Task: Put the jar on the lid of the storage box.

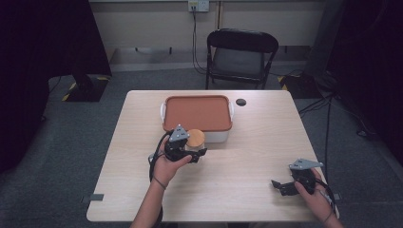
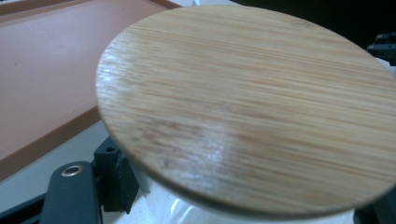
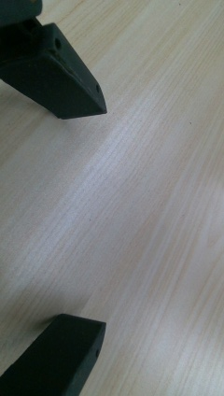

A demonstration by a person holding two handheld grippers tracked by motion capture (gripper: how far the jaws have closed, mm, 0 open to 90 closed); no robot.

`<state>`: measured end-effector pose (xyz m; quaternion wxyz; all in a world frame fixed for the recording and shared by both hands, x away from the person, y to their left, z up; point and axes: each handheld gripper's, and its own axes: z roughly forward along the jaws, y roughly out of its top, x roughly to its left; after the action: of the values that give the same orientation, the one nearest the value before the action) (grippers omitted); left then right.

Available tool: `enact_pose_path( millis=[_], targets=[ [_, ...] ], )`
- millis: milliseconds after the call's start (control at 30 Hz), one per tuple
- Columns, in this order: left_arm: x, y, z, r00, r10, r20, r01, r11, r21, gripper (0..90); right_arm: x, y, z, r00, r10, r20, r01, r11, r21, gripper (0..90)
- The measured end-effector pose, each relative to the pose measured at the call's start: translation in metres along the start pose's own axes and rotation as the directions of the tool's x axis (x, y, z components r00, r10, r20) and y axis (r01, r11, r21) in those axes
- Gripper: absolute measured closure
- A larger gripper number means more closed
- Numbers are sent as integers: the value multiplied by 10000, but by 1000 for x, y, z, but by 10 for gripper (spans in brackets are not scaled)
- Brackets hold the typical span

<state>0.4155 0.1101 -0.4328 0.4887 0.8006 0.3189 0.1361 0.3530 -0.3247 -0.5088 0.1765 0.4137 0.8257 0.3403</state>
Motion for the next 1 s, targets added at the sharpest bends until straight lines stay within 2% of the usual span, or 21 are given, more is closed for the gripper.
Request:
enact_pose_path(
  millis=[667,1000],
  targets=[
    [4,17,1,9999,152,-73,-152,9999,-9,254,0,0,0,10000,-1,0,1,10000,0,0],
    [4,25,2,9998,182,30,-182,9998,37,255,0,0,0,10000,0,-1,0,10000,0,0]
  ],
)
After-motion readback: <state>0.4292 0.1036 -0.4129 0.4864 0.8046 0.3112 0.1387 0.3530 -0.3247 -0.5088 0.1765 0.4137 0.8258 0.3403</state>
